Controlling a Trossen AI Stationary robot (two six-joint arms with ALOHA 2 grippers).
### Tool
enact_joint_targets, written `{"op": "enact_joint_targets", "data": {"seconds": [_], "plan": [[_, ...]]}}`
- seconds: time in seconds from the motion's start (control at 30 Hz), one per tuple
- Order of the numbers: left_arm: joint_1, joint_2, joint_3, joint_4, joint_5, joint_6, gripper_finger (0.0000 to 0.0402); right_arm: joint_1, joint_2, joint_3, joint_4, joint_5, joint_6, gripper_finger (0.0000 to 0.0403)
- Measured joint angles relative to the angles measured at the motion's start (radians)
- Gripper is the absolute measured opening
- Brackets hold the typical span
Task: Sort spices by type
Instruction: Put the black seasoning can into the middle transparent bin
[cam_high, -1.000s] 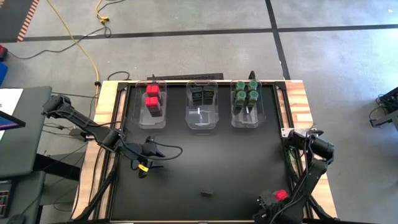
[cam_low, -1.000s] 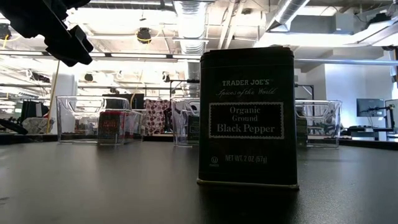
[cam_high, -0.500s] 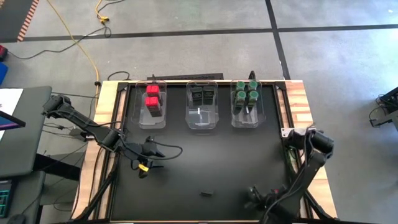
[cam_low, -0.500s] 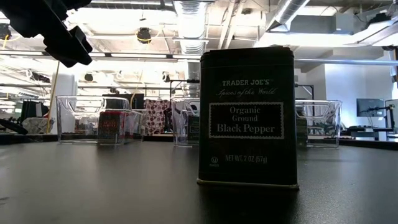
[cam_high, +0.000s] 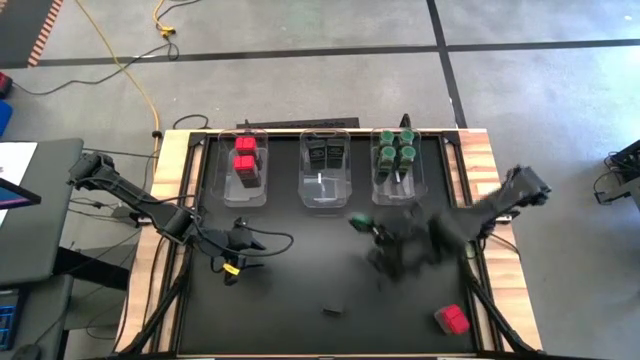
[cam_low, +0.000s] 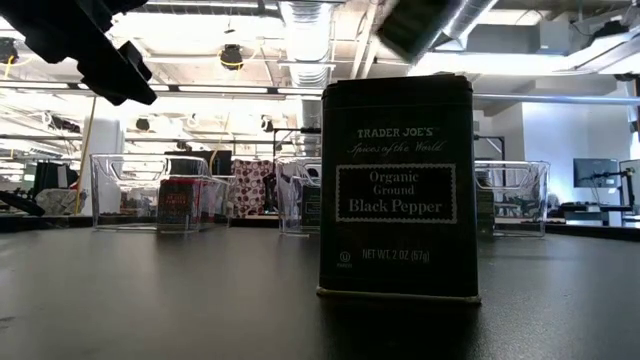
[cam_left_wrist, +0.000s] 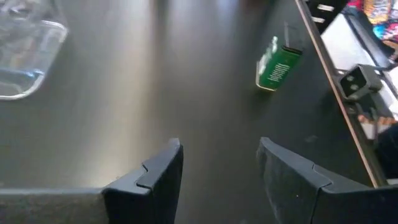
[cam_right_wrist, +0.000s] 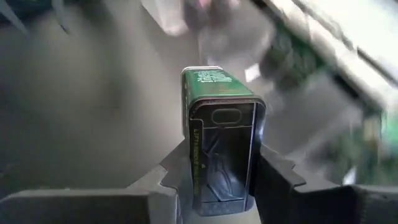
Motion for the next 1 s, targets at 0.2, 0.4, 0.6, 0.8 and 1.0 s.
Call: {"op": "enact_joint_targets", "data": {"seconds": [0.2, 0.4, 0.6, 0.8, 1.0], "plan": [[0.000, 0.000, 0.000, 0.000, -0.064, -0.001, 0.0194, -0.380, -0.079, 0.001, 0.384, -0.329, -0.678, 0.0146], [0.000, 0.000, 0.000, 0.000, -0.067, -0.002, 0.0194, -0.671, -0.018, 0.057, 0.466, -0.554, -1.016, 0.0146], [0.000, 0.000, 0.000, -0.003, -0.068, -0.003, 0.0194, -0.805, 0.191, 0.253, 0.295, -0.608, -1.257, 0.0146], [0.001, 0.000, 0.000, -0.008, -0.070, -0.003, 0.0194, -0.852, 0.424, 0.469, 0.042, -0.610, -1.426, 0.0146], [0.001, 0.000, 0.000, -0.008, -0.083, -0.003, 0.0194, -0.871, 0.557, 0.532, -0.005, -0.611, -1.545, 0.0146]]}}
